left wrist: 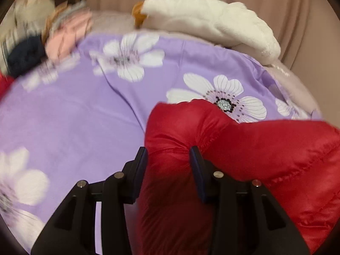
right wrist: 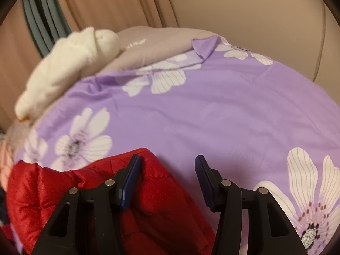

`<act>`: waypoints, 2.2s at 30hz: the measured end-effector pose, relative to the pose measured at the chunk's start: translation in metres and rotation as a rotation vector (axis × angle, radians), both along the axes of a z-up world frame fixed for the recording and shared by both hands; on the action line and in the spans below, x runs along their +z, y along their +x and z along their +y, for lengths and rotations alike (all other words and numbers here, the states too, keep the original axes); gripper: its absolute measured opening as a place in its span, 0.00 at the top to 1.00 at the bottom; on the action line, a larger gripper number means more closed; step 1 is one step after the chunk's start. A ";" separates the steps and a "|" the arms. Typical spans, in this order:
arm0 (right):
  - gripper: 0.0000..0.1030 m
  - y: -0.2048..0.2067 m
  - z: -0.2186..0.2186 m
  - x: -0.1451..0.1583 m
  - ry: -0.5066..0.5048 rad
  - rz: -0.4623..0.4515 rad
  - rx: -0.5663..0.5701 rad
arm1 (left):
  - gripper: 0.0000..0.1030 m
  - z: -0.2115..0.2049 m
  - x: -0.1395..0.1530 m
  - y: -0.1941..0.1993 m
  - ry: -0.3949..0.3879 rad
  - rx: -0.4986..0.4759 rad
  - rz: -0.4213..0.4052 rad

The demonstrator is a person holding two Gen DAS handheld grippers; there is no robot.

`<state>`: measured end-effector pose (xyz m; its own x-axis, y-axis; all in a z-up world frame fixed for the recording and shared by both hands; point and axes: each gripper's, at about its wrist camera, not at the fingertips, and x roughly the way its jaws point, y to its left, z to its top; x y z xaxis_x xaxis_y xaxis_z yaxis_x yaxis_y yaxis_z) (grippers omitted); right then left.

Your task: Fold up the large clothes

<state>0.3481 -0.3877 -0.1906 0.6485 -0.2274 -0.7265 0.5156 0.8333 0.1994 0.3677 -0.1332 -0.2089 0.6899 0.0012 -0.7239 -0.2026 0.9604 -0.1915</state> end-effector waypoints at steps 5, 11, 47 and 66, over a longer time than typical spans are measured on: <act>0.49 0.011 -0.008 -0.025 0.012 0.044 -0.019 | 0.51 -0.012 -0.002 -0.002 0.059 0.027 -0.023; 0.49 0.009 -0.011 -0.030 -0.001 0.032 -0.038 | 0.51 -0.015 -0.006 0.000 0.073 0.029 -0.026; 0.46 -0.050 0.001 0.048 0.095 -0.167 0.125 | 0.55 0.034 0.073 -0.086 -0.060 -0.041 -0.156; 0.68 -0.061 0.077 -0.021 -0.331 -0.173 0.290 | 0.50 -0.035 -0.010 -0.105 -0.002 -0.074 -0.148</act>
